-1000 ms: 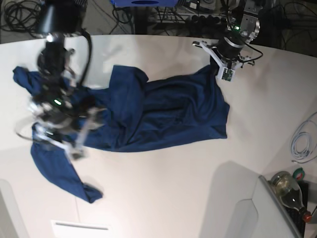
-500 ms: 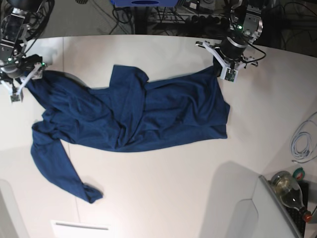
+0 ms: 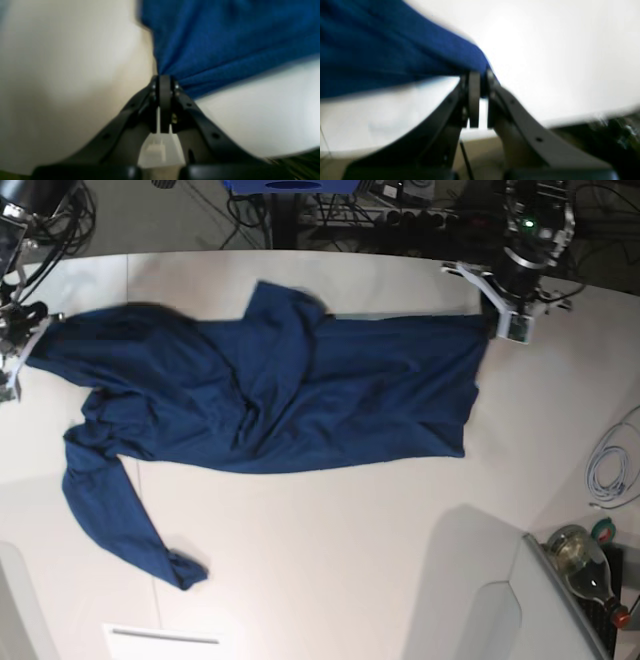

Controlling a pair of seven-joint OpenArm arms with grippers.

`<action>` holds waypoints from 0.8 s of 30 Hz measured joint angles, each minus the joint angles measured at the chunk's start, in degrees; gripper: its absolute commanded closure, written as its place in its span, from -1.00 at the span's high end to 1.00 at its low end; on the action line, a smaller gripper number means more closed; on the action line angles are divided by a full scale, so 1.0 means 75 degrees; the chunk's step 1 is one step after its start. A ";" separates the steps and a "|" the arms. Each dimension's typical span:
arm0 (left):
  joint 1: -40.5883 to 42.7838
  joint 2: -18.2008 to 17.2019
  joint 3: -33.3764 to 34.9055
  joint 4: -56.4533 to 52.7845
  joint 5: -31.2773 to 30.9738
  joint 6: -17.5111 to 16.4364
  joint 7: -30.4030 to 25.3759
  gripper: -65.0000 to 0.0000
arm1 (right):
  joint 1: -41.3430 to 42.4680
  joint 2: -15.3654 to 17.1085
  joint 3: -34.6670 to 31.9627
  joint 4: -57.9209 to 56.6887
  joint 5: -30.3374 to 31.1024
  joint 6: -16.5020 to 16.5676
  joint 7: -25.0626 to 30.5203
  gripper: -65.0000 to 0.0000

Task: Layout the t-shirt on the table in an organized manner, then fold the t-shirt properly
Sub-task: 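Hold the shirt corners with both grippers and smooth it flat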

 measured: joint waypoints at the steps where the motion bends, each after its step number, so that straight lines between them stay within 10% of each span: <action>1: 0.0070 -0.0009 -0.0111 0.0181 -0.0009 -0.0003 -0.0023 -1.00 | 0.0090 0.0009 -0.0009 0.0128 0.0050 0.0187 -0.0335 -0.97; 11: 0.0201 0.0058 -0.0149 0.0370 -0.0015 -0.0038 -0.0032 -1.00 | 0.2139 0.0522 -0.1434 -0.2620 -0.0283 0.0353 -0.0554 -0.89; 15: 0.0408 0.0052 -0.0169 0.0367 0.0017 -0.0035 0.0000 -1.00 | 0.2655 0.0583 -0.1419 -0.4083 -0.1020 0.0082 0.0073 -0.18; 18: 0.0420 0.0076 -0.0146 0.0367 0.0006 -0.0061 -0.0012 -1.00 | 0.2413 0.0423 -0.0860 -0.3171 -0.1323 -0.0283 0.0169 0.40; 24: 0.0498 0.0050 -0.0169 0.0367 0.0064 -0.0050 -0.0003 -1.00 | 0.0874 -0.0443 0.1603 0.0449 -0.0347 -0.0423 0.0026 0.46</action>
